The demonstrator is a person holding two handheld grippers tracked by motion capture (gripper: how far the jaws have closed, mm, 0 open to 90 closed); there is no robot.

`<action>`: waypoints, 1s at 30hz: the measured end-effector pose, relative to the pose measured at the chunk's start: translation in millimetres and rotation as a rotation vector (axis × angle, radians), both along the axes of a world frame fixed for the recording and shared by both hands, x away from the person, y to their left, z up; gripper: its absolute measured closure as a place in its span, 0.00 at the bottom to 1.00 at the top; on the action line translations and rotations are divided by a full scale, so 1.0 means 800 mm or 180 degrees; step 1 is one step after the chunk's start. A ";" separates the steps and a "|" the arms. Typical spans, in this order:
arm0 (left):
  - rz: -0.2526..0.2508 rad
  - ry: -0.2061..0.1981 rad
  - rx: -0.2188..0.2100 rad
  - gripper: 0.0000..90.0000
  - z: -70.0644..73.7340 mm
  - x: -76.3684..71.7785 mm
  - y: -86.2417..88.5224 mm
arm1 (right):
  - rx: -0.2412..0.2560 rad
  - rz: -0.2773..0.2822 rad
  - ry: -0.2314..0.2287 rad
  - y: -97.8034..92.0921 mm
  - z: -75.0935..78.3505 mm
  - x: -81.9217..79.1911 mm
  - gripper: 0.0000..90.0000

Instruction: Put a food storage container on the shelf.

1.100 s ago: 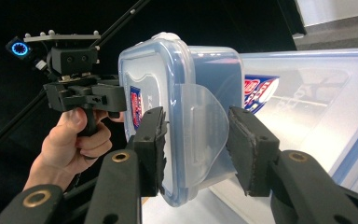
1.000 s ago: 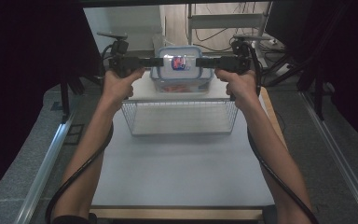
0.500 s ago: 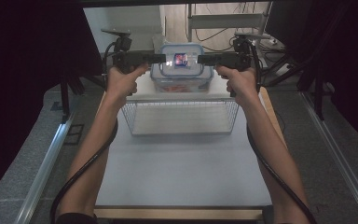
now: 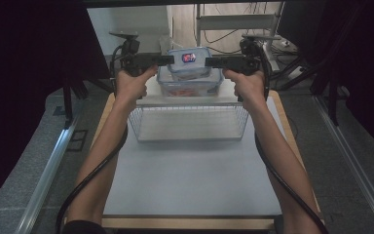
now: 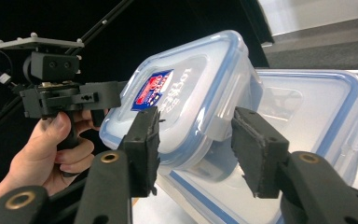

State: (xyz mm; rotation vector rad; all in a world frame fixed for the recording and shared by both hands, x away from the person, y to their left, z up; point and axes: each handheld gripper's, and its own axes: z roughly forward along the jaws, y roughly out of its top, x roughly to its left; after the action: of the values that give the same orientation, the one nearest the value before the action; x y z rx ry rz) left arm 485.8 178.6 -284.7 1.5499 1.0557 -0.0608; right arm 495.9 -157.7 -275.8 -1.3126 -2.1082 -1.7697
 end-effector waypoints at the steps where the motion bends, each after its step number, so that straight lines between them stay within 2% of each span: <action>1: 0.0033 -0.0042 0.0038 0.56 0.001 -0.001 -0.001 | -0.0009 -0.0009 -0.0016 0.000 0.000 -0.001 0.55; 6: 0.0177 -0.0294 0.0264 0.51 0.009 -0.014 -0.001 | -0.0003 -0.0064 -0.0198 -0.006 0.002 -0.004 0.55; 10: 0.0170 -0.0510 0.0329 0.54 0.013 -0.035 0.003 | -0.0166 -0.0040 -0.0405 -0.010 0.006 -0.012 0.60; 14: 0.0080 -0.0782 0.0551 0.68 0.009 -0.065 -0.002 | -0.0362 -0.0043 -0.0609 -0.012 0.009 -0.024 0.68; 17: -0.0006 -0.0946 0.0770 0.88 0.005 -0.083 -0.011 | -0.0505 -0.0057 -0.0704 -0.013 0.009 -0.033 0.76; 19: -0.0092 -0.0967 0.0854 0.95 0.001 -0.088 -0.018 | -0.0578 -0.0048 -0.0741 -0.012 0.008 -0.037 0.81; 21: -0.0144 -0.0956 0.0928 0.97 -0.003 -0.088 -0.026 | -0.0662 -0.0035 -0.0772 -0.009 0.005 -0.041 0.84; 24: -0.0097 -0.0940 0.1049 0.97 -0.008 -0.082 -0.036 | -0.0750 -0.0024 -0.0799 -0.005 0.000 -0.044 0.85; 28: 0.0013 -0.0890 0.1118 0.95 -0.013 -0.071 -0.038 | -0.0810 0.0014 -0.0807 0.000 -0.005 -0.046 0.84; 30: 0.0003 -0.0848 0.1041 0.94 -0.015 -0.068 -0.037 | -0.0830 0.0029 -0.0827 0.001 -0.007 -0.047 0.83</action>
State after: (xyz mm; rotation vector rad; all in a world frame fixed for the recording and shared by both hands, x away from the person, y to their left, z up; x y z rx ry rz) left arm 431.1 149.4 -296.4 1.7921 0.8835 0.3257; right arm 458.3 -157.3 -281.7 -1.1753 -2.5540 -1.7955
